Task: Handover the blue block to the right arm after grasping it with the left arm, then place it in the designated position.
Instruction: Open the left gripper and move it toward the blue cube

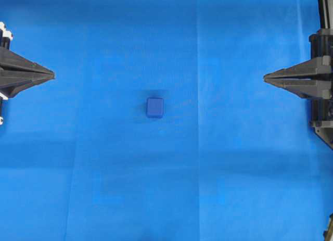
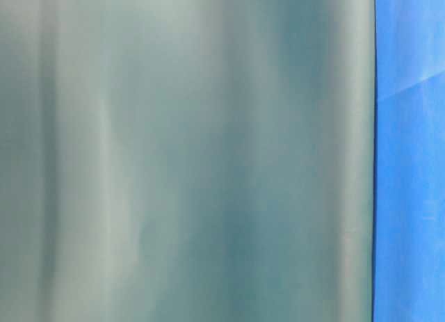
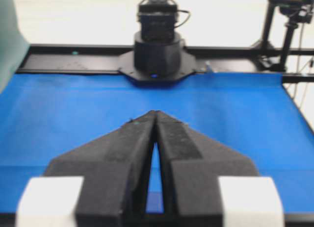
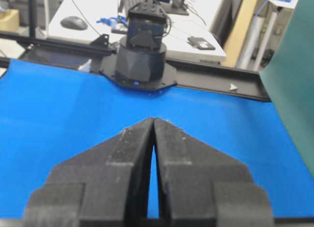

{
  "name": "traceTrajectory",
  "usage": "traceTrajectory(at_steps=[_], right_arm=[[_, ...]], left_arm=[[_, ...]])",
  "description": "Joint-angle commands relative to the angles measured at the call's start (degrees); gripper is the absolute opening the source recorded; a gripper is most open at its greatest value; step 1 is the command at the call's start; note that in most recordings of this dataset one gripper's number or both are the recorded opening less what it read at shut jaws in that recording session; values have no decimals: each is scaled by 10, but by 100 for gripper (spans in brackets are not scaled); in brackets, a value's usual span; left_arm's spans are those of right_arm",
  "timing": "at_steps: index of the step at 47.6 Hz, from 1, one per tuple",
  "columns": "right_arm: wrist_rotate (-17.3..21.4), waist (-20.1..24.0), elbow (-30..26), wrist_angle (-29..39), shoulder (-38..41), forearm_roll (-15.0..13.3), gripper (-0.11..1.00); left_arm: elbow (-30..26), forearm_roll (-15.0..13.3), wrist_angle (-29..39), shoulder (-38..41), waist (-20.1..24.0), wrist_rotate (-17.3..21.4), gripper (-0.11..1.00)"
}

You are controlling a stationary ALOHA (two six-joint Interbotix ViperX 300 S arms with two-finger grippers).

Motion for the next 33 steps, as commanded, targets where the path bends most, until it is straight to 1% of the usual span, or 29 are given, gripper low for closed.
traceTrajectory(at_steps=[1, 7, 30, 32, 33], right_arm=[[5, 2, -11, -4, 3, 1, 0], [5, -2, -14, 0, 11, 1, -5], [5, -15, -17, 7, 11, 1, -5], [5, -15, -16, 10, 11, 2, -5], [5, -16, -17, 11, 10, 2, -4]], left_arm=[[-8, 2, -4, 3, -1, 0, 0], [-8, 2, -4, 6, -1, 4, 0], [-8, 2, -7, 7, -1, 8, 1], [-8, 2, -8, 7, -1, 8, 3], [-8, 2, -8, 7, -1, 9, 6]])
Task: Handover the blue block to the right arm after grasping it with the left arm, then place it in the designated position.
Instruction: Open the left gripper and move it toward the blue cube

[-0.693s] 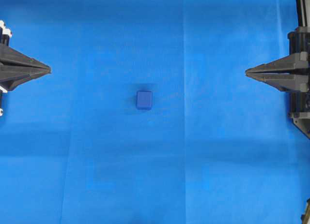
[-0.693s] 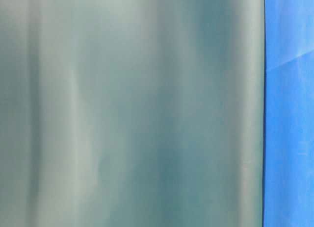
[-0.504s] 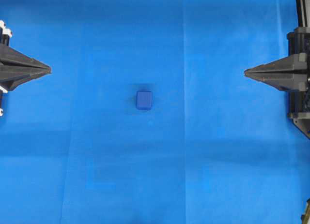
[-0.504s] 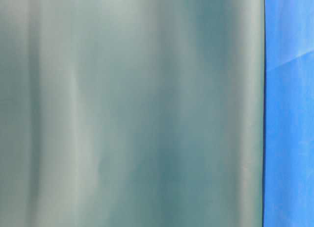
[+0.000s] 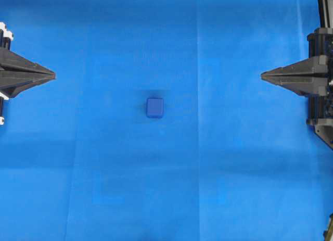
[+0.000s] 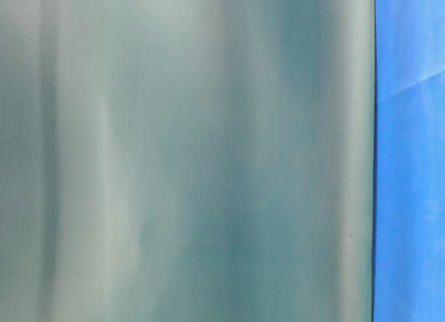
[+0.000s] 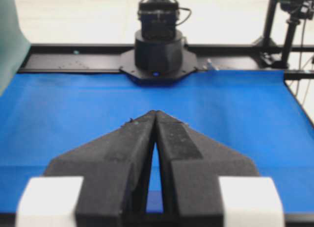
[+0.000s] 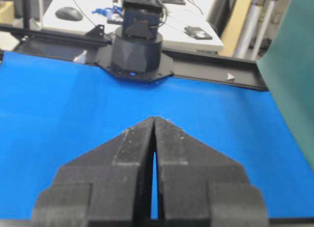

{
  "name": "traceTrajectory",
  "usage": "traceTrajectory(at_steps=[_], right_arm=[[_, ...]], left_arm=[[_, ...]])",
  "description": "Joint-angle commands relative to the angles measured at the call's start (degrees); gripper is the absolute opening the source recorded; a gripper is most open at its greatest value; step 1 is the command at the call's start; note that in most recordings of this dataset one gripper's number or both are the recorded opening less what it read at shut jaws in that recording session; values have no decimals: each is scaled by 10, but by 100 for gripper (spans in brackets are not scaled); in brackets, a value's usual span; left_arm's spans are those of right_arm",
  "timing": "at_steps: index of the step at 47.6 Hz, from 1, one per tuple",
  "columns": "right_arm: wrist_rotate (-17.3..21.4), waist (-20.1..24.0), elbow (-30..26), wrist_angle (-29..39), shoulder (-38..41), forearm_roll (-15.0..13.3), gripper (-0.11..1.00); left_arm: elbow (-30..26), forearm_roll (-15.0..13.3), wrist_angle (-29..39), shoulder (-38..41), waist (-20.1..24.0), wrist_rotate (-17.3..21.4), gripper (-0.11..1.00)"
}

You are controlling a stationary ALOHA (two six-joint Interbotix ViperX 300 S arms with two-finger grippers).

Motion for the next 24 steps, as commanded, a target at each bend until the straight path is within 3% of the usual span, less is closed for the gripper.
traceTrajectory(at_steps=[1, 8, 15, 20, 24], right_arm=[[2, -3, -17, 4, 3, 1, -3], [5, -4, -24, 22, 3, 8, 20], [6, -10, -26, 31, 1, 17, 62], [7, -17, -26, 32, 3, 18, 89], [7, -17, -26, 32, 3, 19, 93]], left_arm=[[-7, 1, -6, 4, -1, 2, 10], [-8, 1, -4, 4, -1, 1, 51], [-8, 1, -3, 4, -1, 2, 87], [-8, 1, -3, 4, 0, 0, 92], [-8, 1, -4, 4, -1, -3, 91]])
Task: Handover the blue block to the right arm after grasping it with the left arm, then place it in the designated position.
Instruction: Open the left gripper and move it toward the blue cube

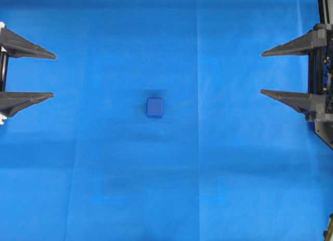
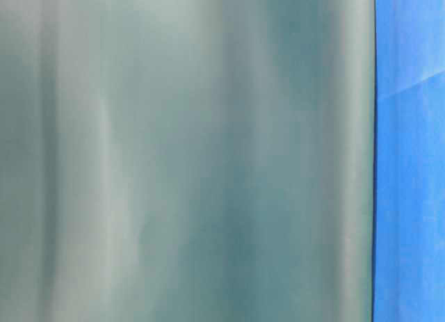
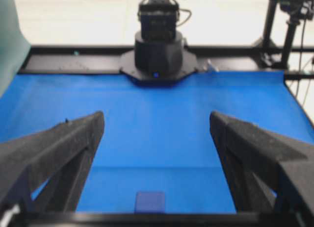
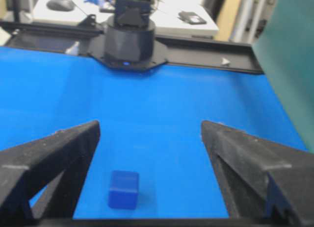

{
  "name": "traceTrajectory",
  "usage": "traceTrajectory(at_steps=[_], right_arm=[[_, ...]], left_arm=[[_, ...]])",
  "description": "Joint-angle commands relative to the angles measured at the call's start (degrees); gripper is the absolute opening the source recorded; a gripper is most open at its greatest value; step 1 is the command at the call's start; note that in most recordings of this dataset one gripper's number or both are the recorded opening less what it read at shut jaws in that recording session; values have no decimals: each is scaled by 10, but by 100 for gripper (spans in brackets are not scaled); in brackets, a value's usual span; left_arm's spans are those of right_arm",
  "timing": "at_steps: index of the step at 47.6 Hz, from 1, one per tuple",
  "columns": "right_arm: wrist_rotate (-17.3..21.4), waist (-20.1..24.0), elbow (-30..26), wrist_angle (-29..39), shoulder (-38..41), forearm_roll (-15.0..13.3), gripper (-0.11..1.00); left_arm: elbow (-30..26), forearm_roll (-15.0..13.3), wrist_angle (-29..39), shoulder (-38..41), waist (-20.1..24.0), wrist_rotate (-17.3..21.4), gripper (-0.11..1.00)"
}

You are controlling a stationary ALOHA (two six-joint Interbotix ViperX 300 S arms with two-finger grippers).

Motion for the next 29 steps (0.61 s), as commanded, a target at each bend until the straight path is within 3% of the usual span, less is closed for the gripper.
traceTrajectory(at_steps=[1, 12, 29], right_arm=[[1, -2, -14, -4, 4, 3, 93], [0, -2, -12, -5, 7, 2, 95], [0, -2, -16, -4, 11, 2, 95]], left_arm=[[-8, 1, -5, 5, 0, -4, 91], [-29, 1, -25, 63, 11, -7, 92], [-131, 1, -101, 257, 11, -6, 92]])
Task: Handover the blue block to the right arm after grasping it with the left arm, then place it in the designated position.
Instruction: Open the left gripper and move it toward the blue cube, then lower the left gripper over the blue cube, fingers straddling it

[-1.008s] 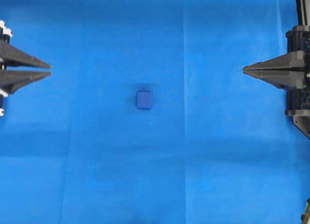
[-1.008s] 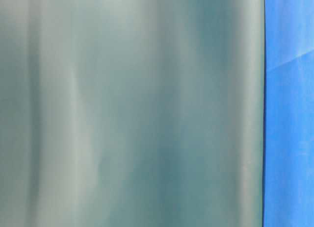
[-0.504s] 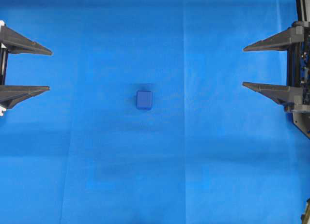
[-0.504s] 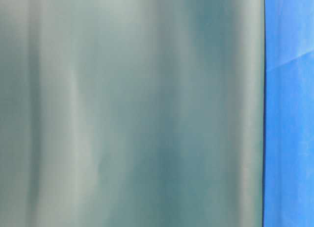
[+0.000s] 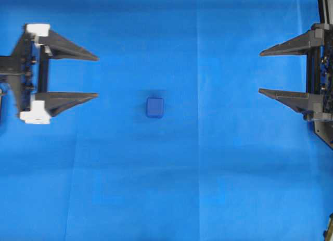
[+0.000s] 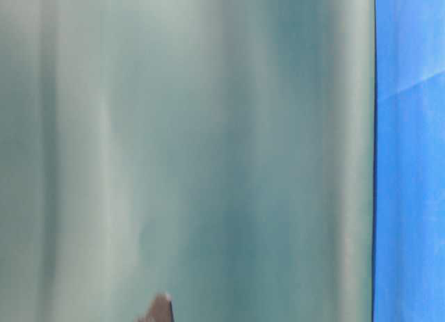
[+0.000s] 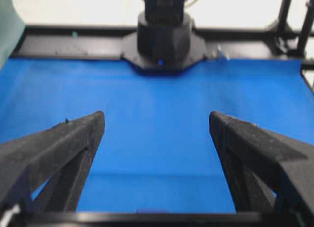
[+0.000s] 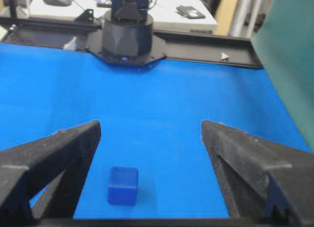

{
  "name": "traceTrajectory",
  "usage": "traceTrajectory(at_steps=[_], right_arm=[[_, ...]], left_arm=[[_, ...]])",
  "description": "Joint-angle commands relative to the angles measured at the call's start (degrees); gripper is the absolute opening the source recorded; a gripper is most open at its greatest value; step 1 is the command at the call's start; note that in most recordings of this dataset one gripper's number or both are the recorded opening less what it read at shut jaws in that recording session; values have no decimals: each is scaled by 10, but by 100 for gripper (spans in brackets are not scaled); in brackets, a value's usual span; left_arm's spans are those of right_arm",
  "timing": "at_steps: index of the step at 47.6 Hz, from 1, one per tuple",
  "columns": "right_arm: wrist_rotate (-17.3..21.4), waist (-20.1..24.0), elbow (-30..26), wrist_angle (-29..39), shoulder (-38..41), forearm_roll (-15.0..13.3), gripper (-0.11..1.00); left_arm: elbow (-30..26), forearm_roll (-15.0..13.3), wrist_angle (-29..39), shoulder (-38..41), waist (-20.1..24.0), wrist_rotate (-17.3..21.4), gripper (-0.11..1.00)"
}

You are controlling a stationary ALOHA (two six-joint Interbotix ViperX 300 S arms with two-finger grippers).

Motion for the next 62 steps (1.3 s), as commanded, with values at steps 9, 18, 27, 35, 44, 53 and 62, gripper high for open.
traceTrajectory(at_steps=[9, 18, 27, 35, 44, 53, 62], right_arm=[[0, -2, -17, -3, 3, 2, 95], [-1, -2, -17, -4, 2, 0, 95], [0, -2, -18, -3, 0, 0, 95], [0, -2, -18, -2, -1, 1, 95], [-1, -2, -19, -3, -1, 0, 95], [-1, -2, -20, 1, -1, 0, 95], [-1, -2, -21, 10, -1, 0, 95]], left_arm=[[-112, 2, -21, 127, 2, -1, 92], [-171, 2, -19, 192, 2, 0, 91], [-197, 2, 5, 217, 2, 0, 91], [-197, 2, 23, 217, 2, -3, 91], [-221, 2, 110, 224, 2, -23, 91], [-287, 2, 294, 256, 2, -30, 91], [-364, 3, 460, 294, 0, -24, 91]])
